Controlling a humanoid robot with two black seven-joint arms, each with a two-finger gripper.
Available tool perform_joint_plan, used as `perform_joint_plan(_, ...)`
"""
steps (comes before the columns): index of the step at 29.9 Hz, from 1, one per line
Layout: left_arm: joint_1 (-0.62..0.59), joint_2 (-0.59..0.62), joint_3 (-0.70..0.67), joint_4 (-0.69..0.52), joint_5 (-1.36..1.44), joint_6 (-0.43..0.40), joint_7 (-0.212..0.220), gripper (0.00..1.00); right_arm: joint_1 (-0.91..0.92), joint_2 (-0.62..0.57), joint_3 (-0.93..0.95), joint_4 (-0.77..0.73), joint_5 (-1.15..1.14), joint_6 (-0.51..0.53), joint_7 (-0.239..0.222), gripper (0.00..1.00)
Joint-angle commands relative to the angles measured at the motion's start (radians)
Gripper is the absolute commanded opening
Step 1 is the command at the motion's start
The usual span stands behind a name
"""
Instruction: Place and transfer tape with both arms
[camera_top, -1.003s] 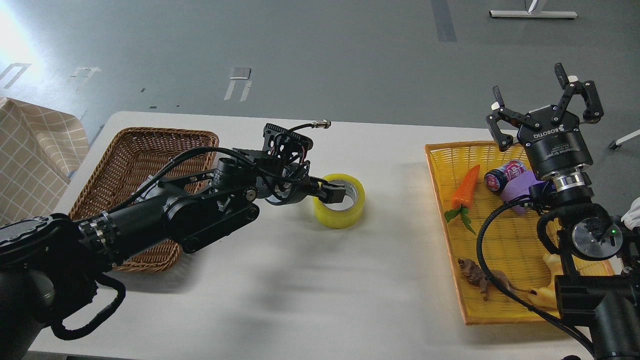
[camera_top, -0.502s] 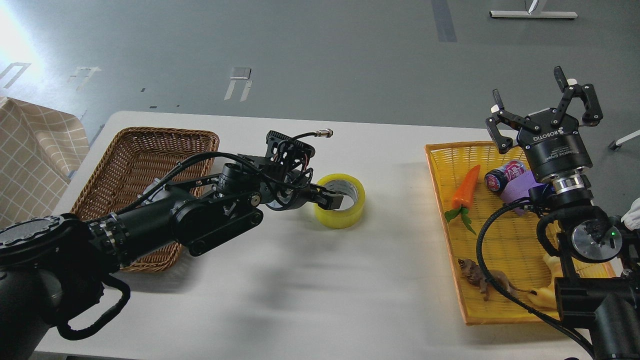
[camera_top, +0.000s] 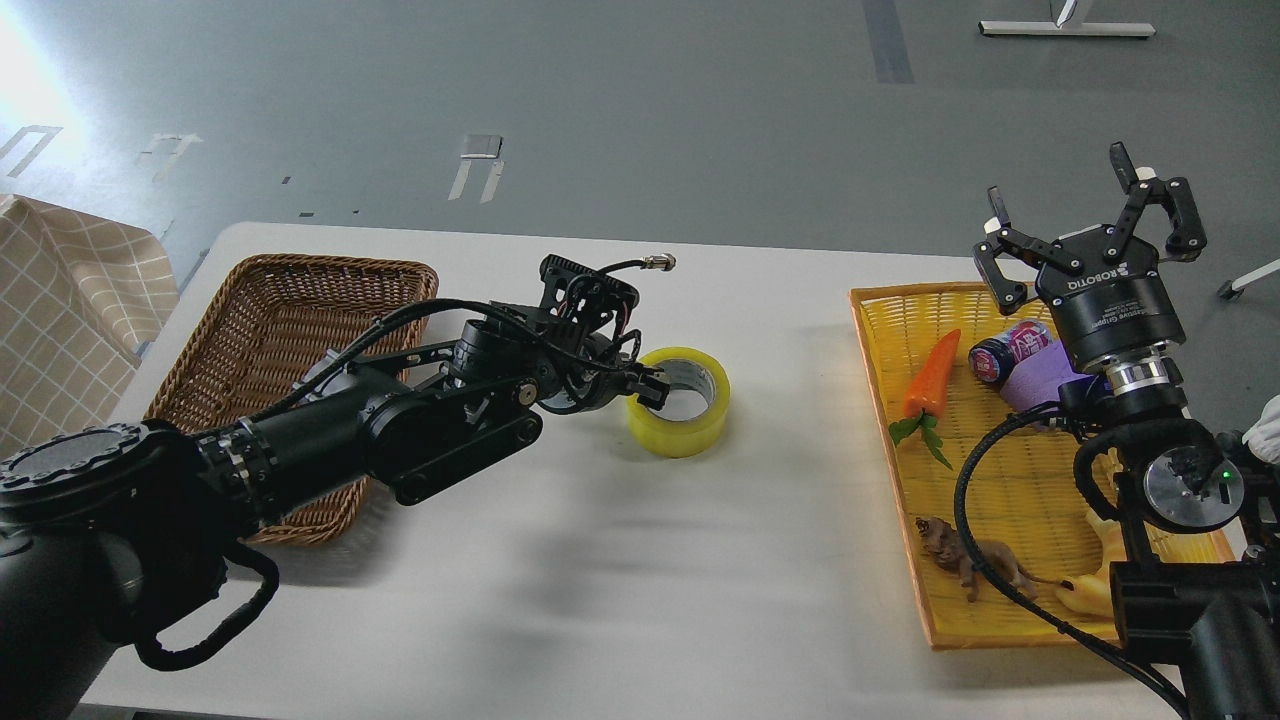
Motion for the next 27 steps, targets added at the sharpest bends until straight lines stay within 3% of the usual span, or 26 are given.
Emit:
perform_joint_plan(1,-0.03,-0.003,-0.002,-0.004,-0.014,-0.001,0.025,0.0,0.0,0.002,-0.001,0.0,0.0,0.0,0.0,0.98)
perform_joint_plan(27,-0.12,0.02,-0.022,-0.053,-0.156,-0.001,0.044,0.0,-0.002,0.002,0.0,0.008,0.0,0.0,0.0,0.98)
